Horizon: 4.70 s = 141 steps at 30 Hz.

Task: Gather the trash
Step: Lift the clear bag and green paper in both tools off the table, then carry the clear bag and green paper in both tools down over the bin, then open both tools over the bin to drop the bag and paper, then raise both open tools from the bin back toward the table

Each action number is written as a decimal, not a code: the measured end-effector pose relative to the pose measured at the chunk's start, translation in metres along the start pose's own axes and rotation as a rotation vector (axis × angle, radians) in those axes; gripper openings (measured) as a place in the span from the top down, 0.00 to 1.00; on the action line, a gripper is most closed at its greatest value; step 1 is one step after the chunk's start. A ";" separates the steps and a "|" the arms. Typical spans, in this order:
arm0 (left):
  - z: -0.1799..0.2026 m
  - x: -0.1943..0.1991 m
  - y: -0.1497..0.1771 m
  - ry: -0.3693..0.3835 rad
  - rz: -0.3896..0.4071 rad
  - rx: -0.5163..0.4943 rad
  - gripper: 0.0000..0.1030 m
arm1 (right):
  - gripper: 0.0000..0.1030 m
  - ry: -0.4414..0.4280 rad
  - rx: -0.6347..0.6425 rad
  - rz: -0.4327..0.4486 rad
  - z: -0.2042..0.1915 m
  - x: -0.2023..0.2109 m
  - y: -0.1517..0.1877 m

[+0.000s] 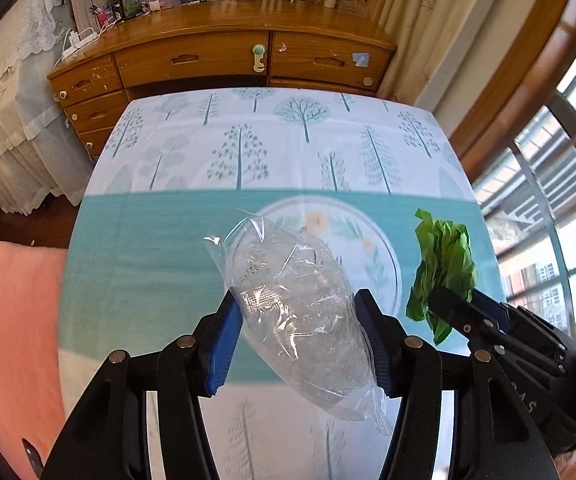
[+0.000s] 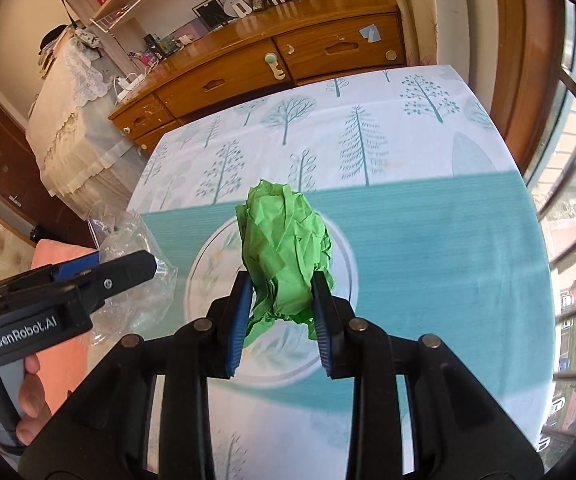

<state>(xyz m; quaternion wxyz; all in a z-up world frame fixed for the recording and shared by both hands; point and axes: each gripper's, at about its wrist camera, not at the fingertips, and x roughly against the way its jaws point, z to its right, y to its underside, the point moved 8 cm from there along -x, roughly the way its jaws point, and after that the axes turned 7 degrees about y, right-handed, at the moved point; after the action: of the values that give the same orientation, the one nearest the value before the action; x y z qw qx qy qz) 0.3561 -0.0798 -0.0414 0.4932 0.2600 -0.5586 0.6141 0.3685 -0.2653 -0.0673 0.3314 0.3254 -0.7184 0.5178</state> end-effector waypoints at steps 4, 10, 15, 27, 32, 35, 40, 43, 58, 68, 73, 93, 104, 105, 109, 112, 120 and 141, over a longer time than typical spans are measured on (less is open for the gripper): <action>-0.010 0.046 0.066 0.038 0.005 -0.036 0.45 | 0.75 0.005 -0.028 0.013 -0.024 0.046 0.063; -0.024 0.103 0.162 0.068 0.010 -0.111 0.45 | 0.75 0.021 -0.065 0.029 -0.060 0.106 0.169; -0.035 0.134 0.233 0.075 -0.007 -0.169 0.45 | 0.75 0.039 -0.068 0.021 -0.093 0.147 0.258; -0.027 0.126 0.360 0.092 -0.132 -0.211 0.45 | 0.75 0.057 -0.028 -0.125 -0.108 0.182 0.404; -0.022 0.075 0.392 0.069 -0.181 -0.203 0.45 | 0.75 0.067 -0.042 -0.213 -0.082 0.148 0.448; -0.025 0.029 0.411 0.053 -0.207 -0.171 0.45 | 0.75 0.084 -0.053 -0.257 -0.062 0.118 0.477; -0.037 -0.033 0.439 0.042 -0.223 -0.091 0.44 | 0.75 0.093 -0.094 -0.324 -0.027 0.064 0.515; -0.048 -0.062 0.451 0.026 -0.222 -0.060 0.43 | 0.75 0.091 -0.090 -0.343 -0.015 0.035 0.532; -0.104 -0.182 0.494 -0.005 -0.213 0.006 0.40 | 0.74 0.081 -0.046 -0.408 -0.006 -0.091 0.554; -0.129 -0.209 0.504 0.006 -0.203 0.013 0.15 | 0.73 0.061 -0.071 -0.437 0.006 -0.133 0.565; -0.131 -0.213 0.510 0.005 -0.207 0.005 0.13 | 0.66 0.063 -0.103 -0.457 0.010 -0.144 0.572; -0.136 -0.161 0.492 -0.002 -0.138 0.037 0.07 | 0.61 0.106 -0.095 -0.380 0.001 -0.130 0.555; -0.116 -0.086 0.455 0.024 -0.103 0.034 0.07 | 0.61 0.123 -0.089 -0.289 -0.026 -0.053 0.516; -0.113 -0.079 0.451 0.022 -0.100 0.029 0.07 | 0.61 0.124 -0.089 -0.281 -0.029 -0.045 0.511; -0.104 -0.048 0.431 0.011 -0.077 0.004 0.07 | 0.61 0.133 -0.084 -0.245 -0.040 -0.015 0.487; -0.102 -0.026 0.418 -0.007 -0.062 -0.005 0.07 | 0.61 0.148 -0.084 -0.218 -0.047 0.008 0.467; -0.098 0.047 0.373 -0.052 -0.020 0.007 0.07 | 0.61 0.163 -0.062 -0.166 -0.071 0.073 0.408; -0.053 0.191 0.284 -0.128 0.129 -0.032 0.07 | 0.61 0.170 0.054 0.005 -0.133 0.233 0.273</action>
<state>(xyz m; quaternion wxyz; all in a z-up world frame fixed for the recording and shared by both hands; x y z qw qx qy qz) 0.0419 0.0622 -0.0097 0.4199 0.2543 -0.6142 0.6178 0.0336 -0.0974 0.0101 0.3812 0.2872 -0.6742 0.5636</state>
